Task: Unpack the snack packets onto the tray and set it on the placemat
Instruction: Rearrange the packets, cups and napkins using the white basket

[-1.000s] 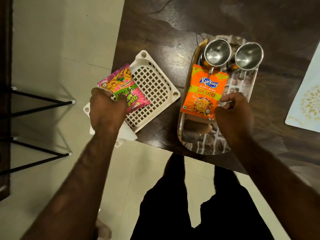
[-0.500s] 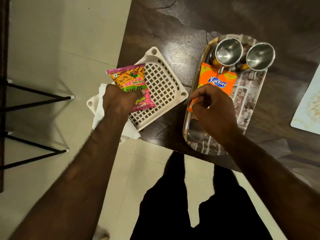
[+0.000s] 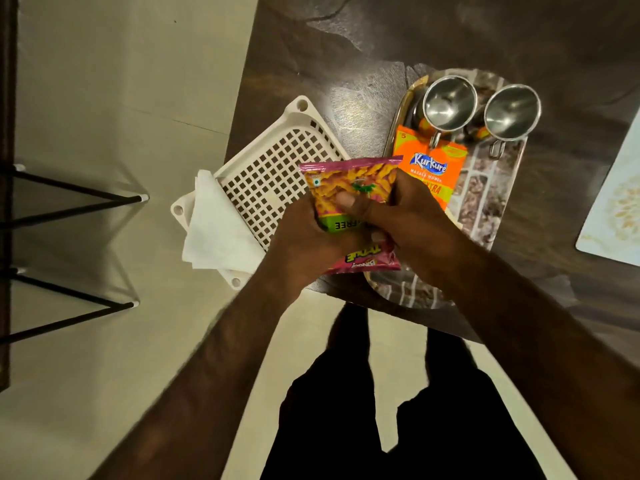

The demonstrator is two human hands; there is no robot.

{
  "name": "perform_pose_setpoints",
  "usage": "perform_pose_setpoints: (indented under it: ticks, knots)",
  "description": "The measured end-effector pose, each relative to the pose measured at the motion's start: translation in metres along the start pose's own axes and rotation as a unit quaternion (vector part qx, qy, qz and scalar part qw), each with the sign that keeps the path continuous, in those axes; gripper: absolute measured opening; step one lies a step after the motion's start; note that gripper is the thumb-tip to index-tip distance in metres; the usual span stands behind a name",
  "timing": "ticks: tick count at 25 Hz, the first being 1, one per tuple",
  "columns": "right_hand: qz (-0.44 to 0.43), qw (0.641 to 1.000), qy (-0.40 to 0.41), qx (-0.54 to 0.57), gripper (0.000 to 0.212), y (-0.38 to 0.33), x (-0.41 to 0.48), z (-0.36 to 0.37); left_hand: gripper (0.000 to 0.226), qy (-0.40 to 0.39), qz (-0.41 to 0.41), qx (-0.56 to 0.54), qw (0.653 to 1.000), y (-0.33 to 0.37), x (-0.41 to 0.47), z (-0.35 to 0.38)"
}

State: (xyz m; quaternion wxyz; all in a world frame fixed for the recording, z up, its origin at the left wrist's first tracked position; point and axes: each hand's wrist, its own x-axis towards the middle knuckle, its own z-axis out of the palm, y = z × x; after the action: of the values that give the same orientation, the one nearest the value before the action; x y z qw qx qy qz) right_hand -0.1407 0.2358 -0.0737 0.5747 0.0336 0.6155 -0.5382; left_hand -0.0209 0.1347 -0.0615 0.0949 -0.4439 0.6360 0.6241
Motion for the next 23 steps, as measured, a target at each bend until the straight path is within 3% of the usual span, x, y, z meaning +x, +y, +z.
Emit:
perform_pose_setpoints:
  ticks: [5, 9, 11, 15, 19, 23]
  knots:
    - [-0.008, 0.997, 0.044, 0.066, 0.04, 0.009, -0.009, -0.043, 0.053, -0.059, -0.061, -0.098, 0.992, -0.001, 0.001, 0.032]
    - [-0.009, 0.996, 0.067, 0.061, 0.056, 0.019, -0.023, -0.081, 0.037, -0.05, -0.064, -0.121, 0.989, 0.002, 0.003, 0.076]
    - [0.001, 0.994, 0.089, 0.065, 0.055, 0.023, -0.032, -0.105, 0.039, -0.041, -0.078, -0.124, 0.988, 0.007, 0.009, 0.102]
    - [0.015, 0.987, 0.149, 0.062, 0.033, 0.032, -0.046, -0.15, 0.043, -0.067, -0.083, -0.043, 0.993, 0.013, 0.024, 0.143]
    - [0.014, 0.975, 0.218, 0.042, 0.036, 0.031, -0.031, -0.167, 0.043, -0.046, -0.087, 0.047, 0.994, 0.013, 0.032, 0.152]
    - [-0.014, 0.958, 0.271, -0.094, 0.041, 0.027, -0.011, -0.172, 0.029, -0.012, -0.019, 0.129, 0.991, 0.005, 0.031, 0.147]
